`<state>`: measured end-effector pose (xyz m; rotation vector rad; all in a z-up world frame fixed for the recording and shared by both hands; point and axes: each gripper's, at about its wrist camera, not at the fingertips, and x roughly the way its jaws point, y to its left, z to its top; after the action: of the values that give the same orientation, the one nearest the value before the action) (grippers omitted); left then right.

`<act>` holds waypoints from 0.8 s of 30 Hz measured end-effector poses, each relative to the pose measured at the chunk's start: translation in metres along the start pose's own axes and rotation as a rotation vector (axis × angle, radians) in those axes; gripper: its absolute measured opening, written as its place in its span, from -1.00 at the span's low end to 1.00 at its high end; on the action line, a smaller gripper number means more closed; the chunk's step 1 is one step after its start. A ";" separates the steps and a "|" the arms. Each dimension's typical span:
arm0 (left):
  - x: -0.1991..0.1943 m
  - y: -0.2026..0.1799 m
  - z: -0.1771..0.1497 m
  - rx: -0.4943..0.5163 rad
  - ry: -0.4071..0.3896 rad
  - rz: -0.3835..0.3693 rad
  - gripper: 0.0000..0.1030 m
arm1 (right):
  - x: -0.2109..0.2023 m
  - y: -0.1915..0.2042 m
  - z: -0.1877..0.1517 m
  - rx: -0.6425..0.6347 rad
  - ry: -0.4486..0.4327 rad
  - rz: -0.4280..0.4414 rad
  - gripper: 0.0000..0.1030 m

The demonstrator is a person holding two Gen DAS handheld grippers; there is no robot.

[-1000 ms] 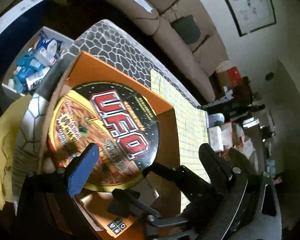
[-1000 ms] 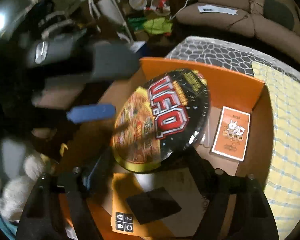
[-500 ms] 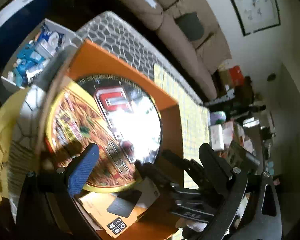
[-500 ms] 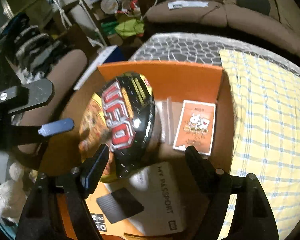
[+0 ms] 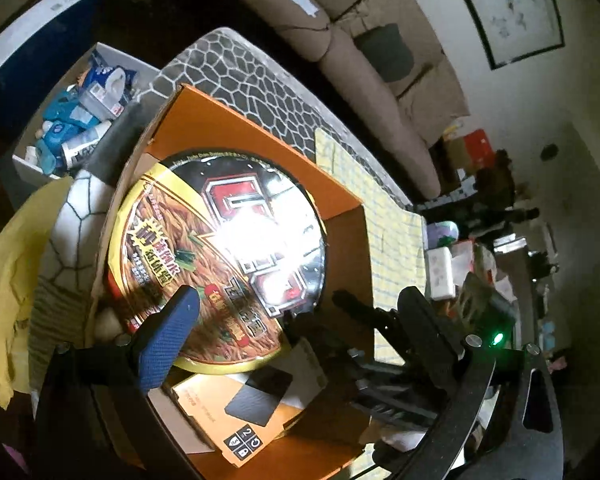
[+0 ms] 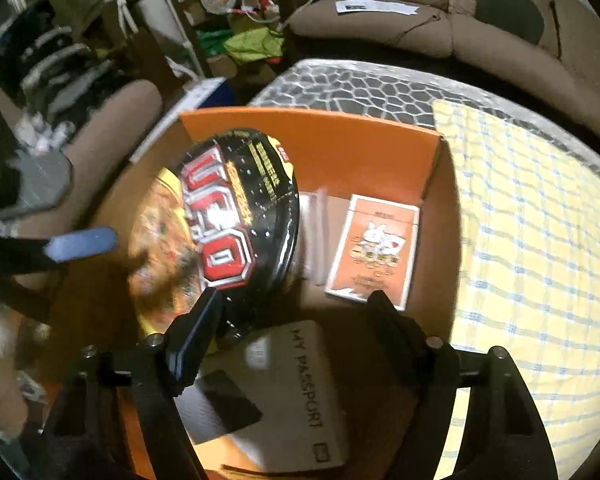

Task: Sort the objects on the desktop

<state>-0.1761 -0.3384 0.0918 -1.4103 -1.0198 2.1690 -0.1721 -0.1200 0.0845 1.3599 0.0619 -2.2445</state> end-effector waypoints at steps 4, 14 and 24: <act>0.008 -0.004 -0.005 0.011 0.047 -0.024 0.93 | -0.017 -0.023 0.006 0.146 -0.067 0.183 0.48; 0.015 -0.018 -0.014 0.069 0.054 0.049 0.93 | -0.036 -0.041 0.010 0.180 -0.085 0.191 0.51; 0.006 -0.045 -0.037 0.177 0.023 0.158 0.94 | -0.048 -0.038 -0.009 0.119 -0.075 0.068 0.71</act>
<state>-0.1491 -0.2898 0.1120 -1.4712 -0.7090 2.2847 -0.1645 -0.0648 0.1124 1.3159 -0.1443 -2.2710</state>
